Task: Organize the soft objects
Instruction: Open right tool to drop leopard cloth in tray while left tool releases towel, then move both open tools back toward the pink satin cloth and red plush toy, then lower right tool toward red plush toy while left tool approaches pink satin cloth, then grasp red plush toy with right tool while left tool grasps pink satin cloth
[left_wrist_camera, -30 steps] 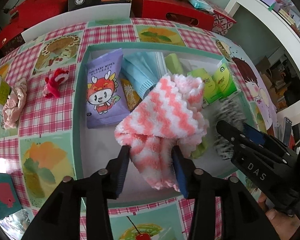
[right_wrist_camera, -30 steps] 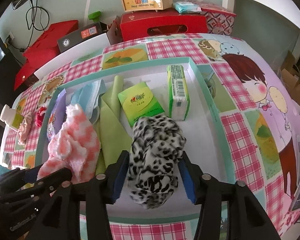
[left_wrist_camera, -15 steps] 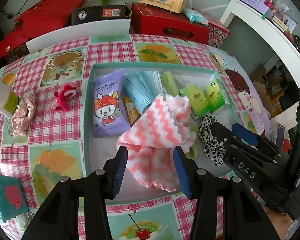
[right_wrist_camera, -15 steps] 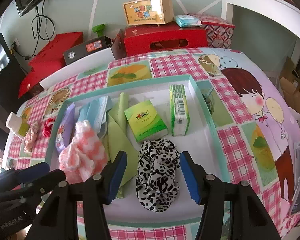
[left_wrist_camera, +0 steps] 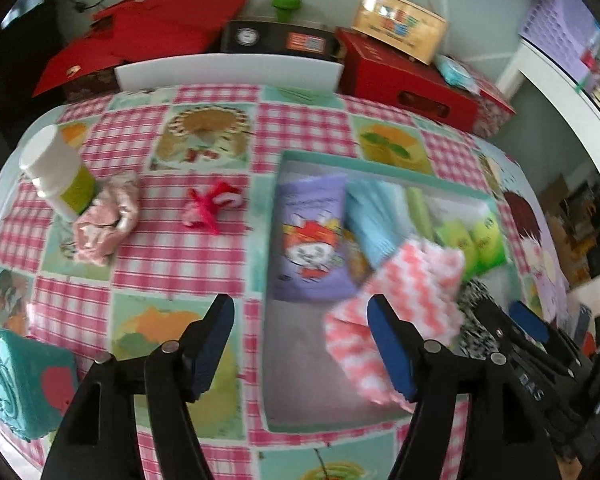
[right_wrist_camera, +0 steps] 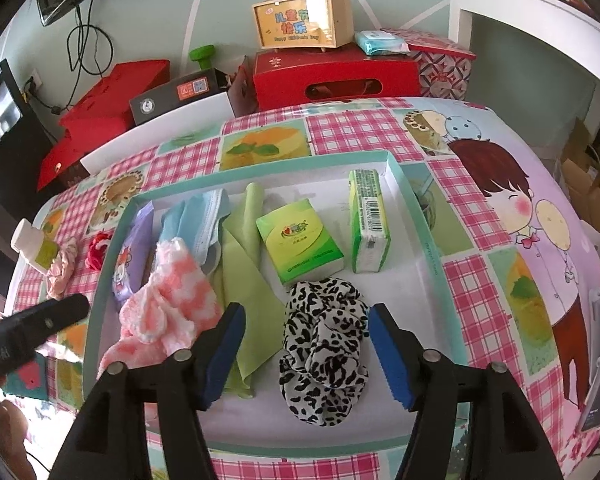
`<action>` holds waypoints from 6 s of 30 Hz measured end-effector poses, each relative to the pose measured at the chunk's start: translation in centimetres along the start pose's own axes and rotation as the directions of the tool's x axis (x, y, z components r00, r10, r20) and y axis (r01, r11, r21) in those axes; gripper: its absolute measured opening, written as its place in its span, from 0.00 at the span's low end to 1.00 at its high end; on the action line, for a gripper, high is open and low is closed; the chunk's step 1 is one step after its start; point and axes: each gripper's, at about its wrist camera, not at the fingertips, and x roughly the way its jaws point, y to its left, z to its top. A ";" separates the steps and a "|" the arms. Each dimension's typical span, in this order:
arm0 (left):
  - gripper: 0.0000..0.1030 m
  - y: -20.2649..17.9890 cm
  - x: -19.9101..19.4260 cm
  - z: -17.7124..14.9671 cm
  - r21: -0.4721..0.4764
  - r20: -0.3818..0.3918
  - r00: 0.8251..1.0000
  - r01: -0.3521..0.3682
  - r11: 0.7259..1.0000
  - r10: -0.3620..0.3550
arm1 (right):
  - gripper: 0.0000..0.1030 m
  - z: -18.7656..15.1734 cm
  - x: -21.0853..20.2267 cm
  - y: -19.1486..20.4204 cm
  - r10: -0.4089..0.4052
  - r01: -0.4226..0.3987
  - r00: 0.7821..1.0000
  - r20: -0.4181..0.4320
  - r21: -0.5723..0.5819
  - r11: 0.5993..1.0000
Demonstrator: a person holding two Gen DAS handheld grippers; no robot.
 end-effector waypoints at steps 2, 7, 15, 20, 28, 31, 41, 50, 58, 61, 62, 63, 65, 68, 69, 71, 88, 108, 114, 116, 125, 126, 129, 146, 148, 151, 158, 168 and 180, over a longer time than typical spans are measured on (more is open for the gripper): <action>0.73 0.8 0.2 0.2 -0.023 0.001 1.000 -0.016 1.000 0.016 | 0.69 0.0 0.1 0.2 -0.001 0.001 1.000 -0.001 -0.007 1.000; 0.75 2.1 1.0 0.3 -0.057 -0.006 0.998 -0.060 0.997 0.060 | 0.73 0.0 0.2 0.5 -0.004 0.004 1.000 0.001 -0.016 1.000; 0.95 2.6 1.1 0.3 -0.062 0.021 0.995 -0.095 0.994 0.096 | 0.81 0.2 0.0 -0.1 0.003 -0.003 1.000 0.012 0.019 1.000; 0.95 2.7 1.0 0.3 -0.076 0.037 0.992 -0.117 0.990 0.120 | 0.94 0.3 -0.1 -0.2 0.003 -0.003 1.000 0.021 0.030 1.000; 0.95 2.8 1.0 0.3 -0.092 0.047 0.990 -0.126 0.988 0.131 | 1.00 0.4 -0.2 -0.5 0.021 -0.023 0.999 0.031 0.060 0.998; 0.95 2.7 1.0 0.3 -0.094 0.051 0.990 -0.127 0.987 0.132 | 1.00 0.4 -0.2 -0.4 0.021 -0.023 0.999 0.029 0.056 0.998; 0.95 4.0 0.4 0.6 -0.135 0.070 0.982 -0.168 0.977 0.178 | 1.00 0.5 -0.9 0.1 0.014 -0.016 0.998 0.057 0.037 0.999; 0.95 8.4 -0.5 1.2 -0.236 0.083 0.959 -0.244 0.941 0.270 | 1.00 0.8 -1.7 3.6 0.057 -0.053 0.993 0.104 -0.037 0.998; 0.95 11.1 -1.0 1.3 -0.297 0.081 0.948 -0.271 0.916 0.307 | 1.00 0.1 -1.1 8.0 0.104 -0.090 0.990 0.092 -0.142 0.986; 0.95 11.9 -1.2 1.4 -0.318 0.085 0.943 -0.280 0.906 0.321 | 1.00 -0.2 -1.0 9.4 0.126 -0.109 0.988 0.090 -0.172 0.979; 0.95 12.2 -1.3 1.4 -0.324 0.088 0.942 -0.282 0.903 0.325 | 1.00 -0.2 -0.9 9.9 0.130 -0.113 0.987 0.089 -0.180 0.977; 0.95 12.5 -1.3 1.4 -0.329 0.089 0.940 -0.284 0.900 0.329 | 1.00 -0.3 -0.8 10.3 0.135 -0.117 0.987 0.087 -0.188 0.975; 0.95 13.0 -1.3 1.6 -0.339 0.086 0.938 -0.289 0.895 0.336 | 1.00 -0.4 -0.7 11.2 0.146 -0.127 0.986 0.083 -0.200 0.972; 0.95 13.6 -1.3 1.7 -0.355 0.091 0.936 -0.288 0.890 0.339 | 1.00 -0.5 -0.3 12.6 0.171 -0.152 0.983 0.072 -0.219 0.964; 0.95 13.7 -1.3 1.8 -0.357 0.092 0.936 -0.287 0.889 0.339 | 1.00 -0.6 -0.2 12.9 0.173 -0.154 0.982 0.071 -0.223 0.963; 0.95 14.0 -1.2 1.9 -0.361 0.093 0.937 -0.284 0.888 0.338 | 1.00 -0.6 0.1 13.7 0.181 -0.161 0.981 0.068 -0.231 0.960; 0.95 14.8 -0.6 2.9 -0.362 0.172 0.938 -0.225 0.905 0.302 | 1.00 -0.8 1.7 16.1 0.244 -0.220 0.967 0.071 -0.245 0.944; 0.95 15.9 1.9 4.1 -0.324 0.097 0.959 -0.222 0.920 0.266 | 1.00 1.0 3.4 17.9 0.249 -0.234 0.968 0.018 -0.271 0.934; 0.95 16.2 3.0 4.2 -0.335 0.058 0.969 -0.208 0.919 0.241 | 1.00 2.3 3.6 19.2 0.247 -0.226 0.969 0.026 -0.316 0.921; 0.95 16.5 3.2 4.2 -0.345 0.051 0.969 -0.211 0.915 0.243 | 1.00 2.6 3.9 20.0 0.246 -0.223 0.969 0.023 -0.347 0.911; 0.95 17.0 4.1 4.2 -0.373 0.035 0.974 -0.194 0.907 0.223 | 0.97 2.8 6.1 22.7 0.238 -0.227 0.971 -0.030 -0.433 0.872; 0.95 17.0 4.2 4.3 -0.375 0.034 0.975 -0.191 0.907 0.220 | 0.97 2.8 6.3 23.0 0.236 -0.227 0.971 -0.035 -0.438 0.870; 0.93 17.2 4.4 4.4 -0.381 0.032 0.977 -0.182 0.907 0.210 | 0.92 2.8 6.8 23.5 0.235 -0.232 0.971 -0.050 -0.453 0.861; 0.82 18.3 4.9 4.1 -0.413 0.017 0.984 -0.153 0.898 0.176 | 0.87 3.6 8.7 25.1 0.218 -0.235 0.972 -0.093 -0.495 0.836; 0.81 18.5 4.7 3.9 -0.416 0.017 0.985 -0.150 0.897 0.173 | 0.87 3.5 9.0 25.2 0.219 -0.241 0.970 -0.104 -0.492 0.837; 0.79 18.6 4.9 3.8 -0.417 0.011 0.986 -0.145 0.897 0.165 | 0.87 3.4 9.6 25.3 0.224 -0.253 0.967 -0.119 -0.484 0.838; 0.52 18.1 5.6 3.9 -0.393 0.003 0.990 -0.131 0.910 0.143 | 0.72 3.4 10.3 25.5 0.221 -0.253 0.967 -0.124 -0.481 0.839; 0.39 17.0 6.0 4.0 -0.373 0.002 0.989 -0.135 0.918 0.146 | 0.55 3.4 10.7 25.0 0.214 -0.247 0.969 -0.123 -0.457 0.855; 0.19 17.2 6.2 4.1 -0.364 0.003 0.993 -0.111 0.925 0.121 | 0.50 3.3 10.7 25.2 0.214 -0.247 0.969 -0.123 -0.459 0.853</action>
